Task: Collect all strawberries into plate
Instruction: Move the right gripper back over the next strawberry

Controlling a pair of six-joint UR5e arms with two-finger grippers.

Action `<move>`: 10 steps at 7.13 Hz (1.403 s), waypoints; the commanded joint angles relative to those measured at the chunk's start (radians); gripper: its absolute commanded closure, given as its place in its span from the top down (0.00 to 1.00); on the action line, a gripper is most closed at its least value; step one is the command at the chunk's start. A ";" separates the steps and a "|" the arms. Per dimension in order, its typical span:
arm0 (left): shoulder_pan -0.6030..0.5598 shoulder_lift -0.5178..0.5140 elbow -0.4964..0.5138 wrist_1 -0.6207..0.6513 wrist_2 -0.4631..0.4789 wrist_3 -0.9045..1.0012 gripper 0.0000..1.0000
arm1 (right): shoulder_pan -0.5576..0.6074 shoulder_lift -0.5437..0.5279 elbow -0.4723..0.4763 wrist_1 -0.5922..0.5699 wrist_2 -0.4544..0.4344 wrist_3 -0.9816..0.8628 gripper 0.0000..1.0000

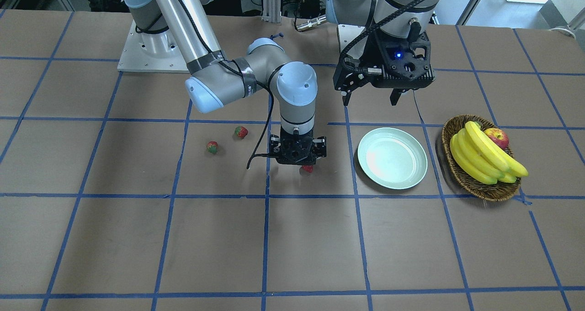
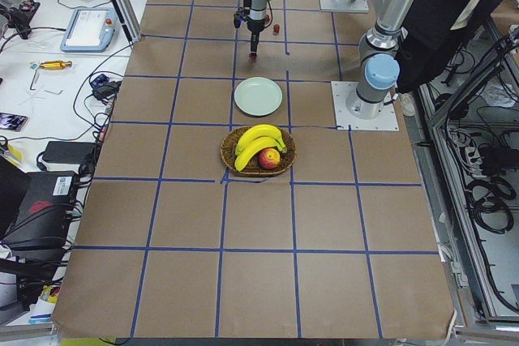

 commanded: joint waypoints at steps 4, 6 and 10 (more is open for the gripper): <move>0.002 -0.004 -0.007 0.000 0.000 0.000 1.00 | -0.314 -0.233 0.118 0.369 -0.114 -0.485 1.00; 0.002 -0.008 -0.007 0.000 -0.002 -0.004 1.00 | -0.420 -0.236 0.252 0.304 -0.093 -0.639 1.00; 0.000 -0.014 -0.007 0.000 -0.002 -0.008 1.00 | -0.389 -0.221 0.315 0.132 0.060 -0.492 1.00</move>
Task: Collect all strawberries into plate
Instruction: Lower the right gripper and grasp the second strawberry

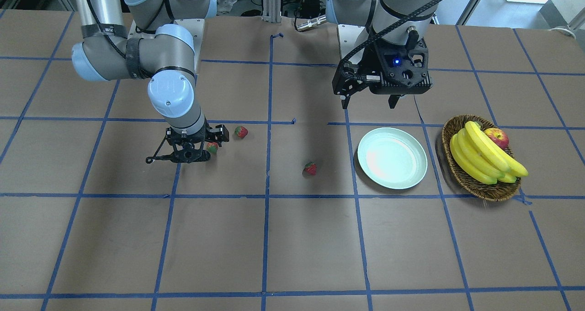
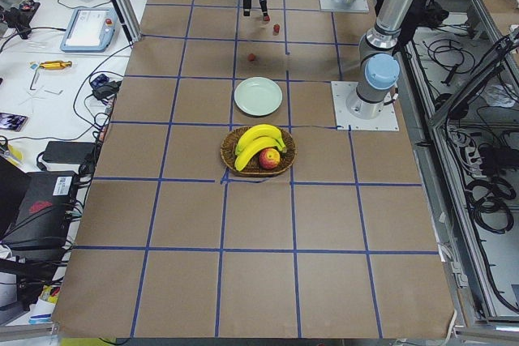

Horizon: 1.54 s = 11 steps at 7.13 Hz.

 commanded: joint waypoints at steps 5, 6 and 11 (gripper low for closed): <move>0.000 -0.001 0.000 0.000 -0.002 0.000 1.00 | 0.019 0.028 0.048 -0.078 0.003 0.044 0.37; 0.000 -0.001 0.000 0.000 0.000 0.000 1.00 | 0.019 0.028 0.048 -0.085 0.003 0.044 0.12; 0.000 -0.001 0.000 0.000 0.000 0.000 1.00 | 0.100 0.038 -0.105 -0.138 0.016 0.164 0.00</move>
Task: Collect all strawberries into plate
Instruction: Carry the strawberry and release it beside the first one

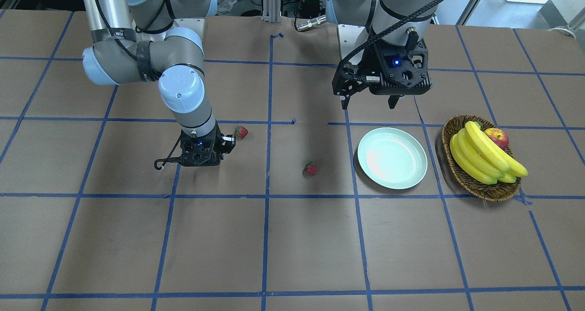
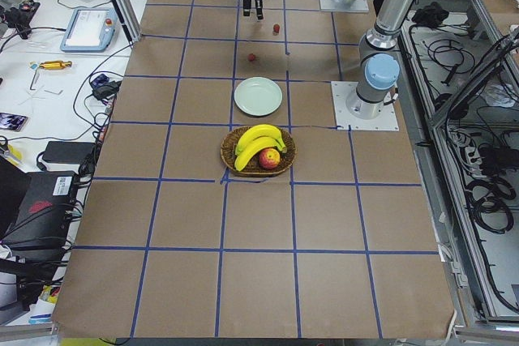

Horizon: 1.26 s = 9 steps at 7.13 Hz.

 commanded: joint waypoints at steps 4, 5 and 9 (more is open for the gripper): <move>0.000 0.005 0.003 0.000 0.000 0.005 1.00 | 0.307 0.149 -0.166 -0.121 0.007 0.435 0.00; 0.000 0.008 0.003 0.000 0.000 0.008 1.00 | 0.332 0.204 -0.177 -0.192 0.007 0.486 0.00; 0.000 0.009 0.005 0.000 0.000 0.008 1.00 | 0.336 0.195 -0.166 -0.167 0.010 0.415 1.00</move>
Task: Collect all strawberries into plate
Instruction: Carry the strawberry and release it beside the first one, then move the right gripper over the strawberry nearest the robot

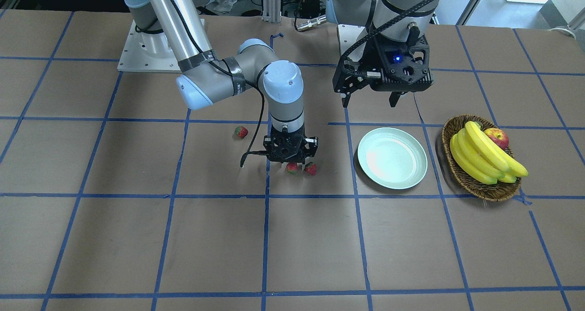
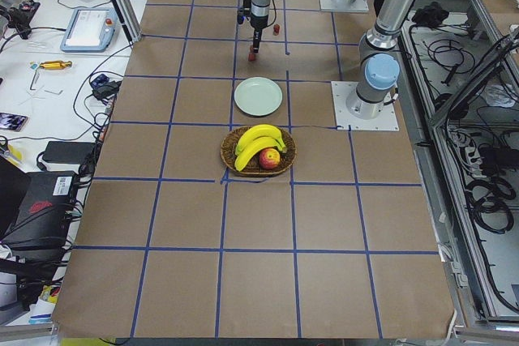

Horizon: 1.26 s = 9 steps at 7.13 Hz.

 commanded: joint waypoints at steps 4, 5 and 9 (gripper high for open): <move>0.000 0.000 -0.003 0.000 0.002 -0.001 1.00 | -0.150 -0.216 0.087 0.350 -0.036 -0.321 1.00; 0.000 -0.002 -0.003 0.000 0.000 -0.004 1.00 | -0.151 -0.250 0.169 0.309 -0.045 -0.323 1.00; 0.000 -0.003 -0.005 0.000 0.000 -0.005 1.00 | -0.145 -0.249 0.332 0.092 -0.047 -0.320 1.00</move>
